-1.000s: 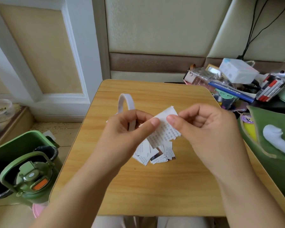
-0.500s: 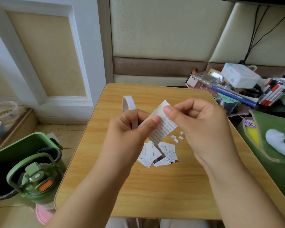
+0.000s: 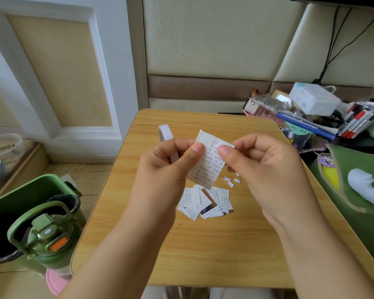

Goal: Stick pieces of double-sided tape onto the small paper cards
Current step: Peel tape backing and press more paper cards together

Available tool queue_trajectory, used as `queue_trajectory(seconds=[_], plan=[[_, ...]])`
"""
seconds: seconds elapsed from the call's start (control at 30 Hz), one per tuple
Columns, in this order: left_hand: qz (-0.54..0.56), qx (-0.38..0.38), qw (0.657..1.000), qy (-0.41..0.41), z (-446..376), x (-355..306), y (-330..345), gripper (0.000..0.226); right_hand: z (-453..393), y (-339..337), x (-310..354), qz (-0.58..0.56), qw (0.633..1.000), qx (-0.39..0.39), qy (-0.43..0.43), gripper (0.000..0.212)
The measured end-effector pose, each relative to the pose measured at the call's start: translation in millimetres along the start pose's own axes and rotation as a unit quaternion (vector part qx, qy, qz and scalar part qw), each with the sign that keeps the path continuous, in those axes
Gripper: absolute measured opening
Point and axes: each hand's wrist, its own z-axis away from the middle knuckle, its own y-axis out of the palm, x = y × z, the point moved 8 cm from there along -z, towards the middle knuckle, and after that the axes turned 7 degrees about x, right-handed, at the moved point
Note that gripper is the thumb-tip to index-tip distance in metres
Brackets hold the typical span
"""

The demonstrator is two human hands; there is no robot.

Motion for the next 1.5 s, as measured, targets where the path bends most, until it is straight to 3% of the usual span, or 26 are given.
queue_trajectory(seconds=[0.13, 0.23, 0.5, 0.8, 1.1, 1.3, 1.5], plan=[[0.018, 0.024, 0.999, -0.023, 2, 4, 3, 0.006, 5, -4, -3, -0.023, 0.999, -0.022, -0.011, 0.013], [0.014, 0.027, 0.999, -0.017, 3, 2, 5, 0.010, 4, -6, -1, -0.023, 0.999, -0.035, -0.027, 0.021], [-0.033, 0.029, 0.999, 0.000, 0, -4, 9, 0.011, 3, -6, 2, -0.019, 0.999, -0.026, -0.034, 0.021], [0.009, 0.011, 1.000, -0.025, -1, 5, 7, 0.017, 0, -5, 2, -0.039, 0.998, -0.021, -0.041, 0.024], [-0.101, 0.103, 0.988, -0.051, -7, 3, 10, 0.015, -4, 0, 2, 0.017, 0.998, 0.043, -0.035, 0.020], [0.004, 0.031, 0.999, -0.043, -5, 10, 4, 0.010, 5, 4, -16, 0.055, 0.997, 0.051, 0.019, 0.013], [-0.012, 0.021, 0.998, -0.063, 2, 17, 1, 0.007, 13, -6, -23, 0.035, 0.999, -0.013, 0.008, 0.008]])
